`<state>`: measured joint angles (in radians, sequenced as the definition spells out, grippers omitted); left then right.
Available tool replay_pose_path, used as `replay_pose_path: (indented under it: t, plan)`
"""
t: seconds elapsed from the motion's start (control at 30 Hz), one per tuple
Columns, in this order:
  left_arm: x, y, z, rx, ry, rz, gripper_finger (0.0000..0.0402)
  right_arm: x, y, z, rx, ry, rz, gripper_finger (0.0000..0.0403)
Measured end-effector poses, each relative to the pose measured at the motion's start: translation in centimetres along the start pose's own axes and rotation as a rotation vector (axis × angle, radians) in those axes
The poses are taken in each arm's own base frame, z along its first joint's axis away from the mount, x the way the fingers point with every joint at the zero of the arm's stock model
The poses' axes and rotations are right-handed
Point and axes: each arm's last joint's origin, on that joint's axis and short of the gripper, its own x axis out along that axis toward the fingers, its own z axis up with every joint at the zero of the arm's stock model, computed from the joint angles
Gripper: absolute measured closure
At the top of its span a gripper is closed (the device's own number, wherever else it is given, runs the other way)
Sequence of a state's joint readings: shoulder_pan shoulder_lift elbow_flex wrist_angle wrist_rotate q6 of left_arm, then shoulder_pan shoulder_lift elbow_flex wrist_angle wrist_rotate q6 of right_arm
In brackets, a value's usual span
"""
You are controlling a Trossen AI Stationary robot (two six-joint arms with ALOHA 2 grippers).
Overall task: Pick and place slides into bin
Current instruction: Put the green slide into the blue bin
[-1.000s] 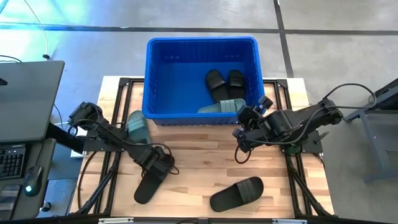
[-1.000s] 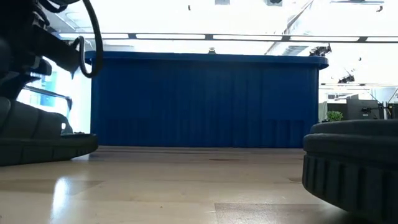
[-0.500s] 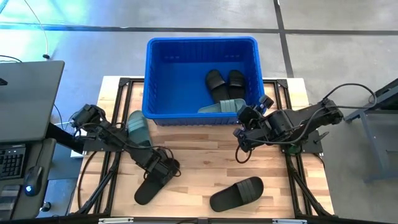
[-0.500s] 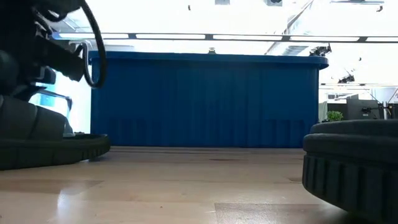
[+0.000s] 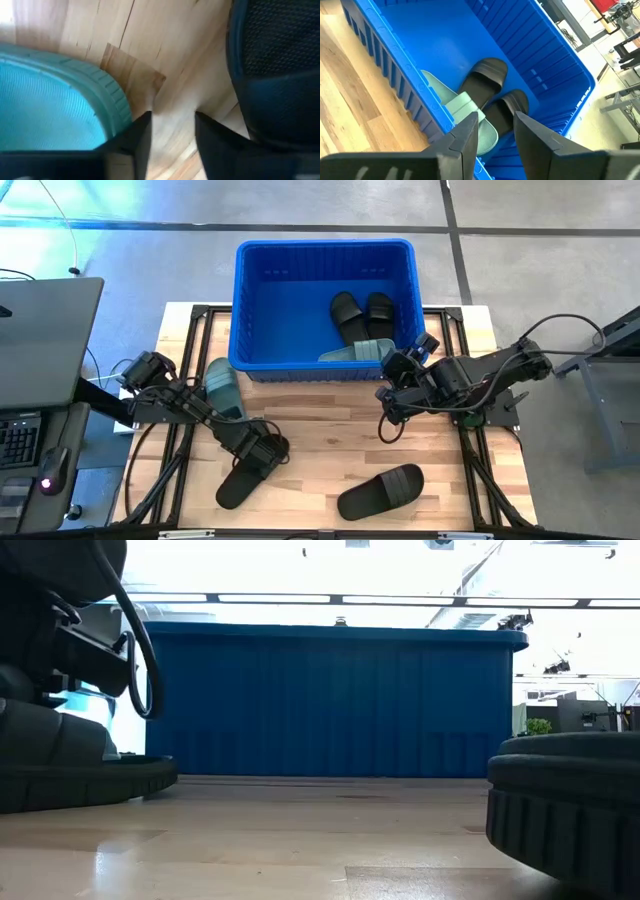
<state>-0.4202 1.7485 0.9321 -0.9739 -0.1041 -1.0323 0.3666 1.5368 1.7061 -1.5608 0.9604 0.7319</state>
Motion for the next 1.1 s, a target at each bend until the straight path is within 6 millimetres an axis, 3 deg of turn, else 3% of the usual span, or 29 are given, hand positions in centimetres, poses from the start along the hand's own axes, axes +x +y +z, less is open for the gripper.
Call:
replay_pose_path:
  t: [0.17, 0.27, 0.5, 0.7, 0.87, 1.1]
  plan:
    - [0.1, -0.2, 0.1, -0.014, 0.005, -0.023, 0.0386, 0.0, 0.0, 0.0, 0.0, 0.0, 0.0, 0.0288]
    - [-0.5, -0.7, 0.4, -0.029, 0.021, -0.074, 0.0391, 0.0, 0.0, 0.0, 0.0, 0.0, 0.0, 0.0288]
    - [-4.4, -1.9, 1.9, -0.026, -0.101, -0.096, 0.04, 0.0, 0.0, 0.0, 0.0, 0.002, 0.003, 0.0288]
    - [-4.9, -0.4, 1.2, 0.011, -0.044, 0.082, 0.04, 0.0, 0.1, 0.0, 0.0, 0.014, 0.016, 0.0288]
    - [-4.5, 0.1, 1.1, 0.06, -0.018, 0.108, 0.0364, 0.0, 0.1, -0.1, 0.0, 0.024, 0.028, 0.0288]
    - [-3.4, 0.4, 2.7, 0.05, -0.043, 0.033, 0.0253, 0.0, 0.1, -0.1, 0.001, 0.024, 0.028, 0.0288]
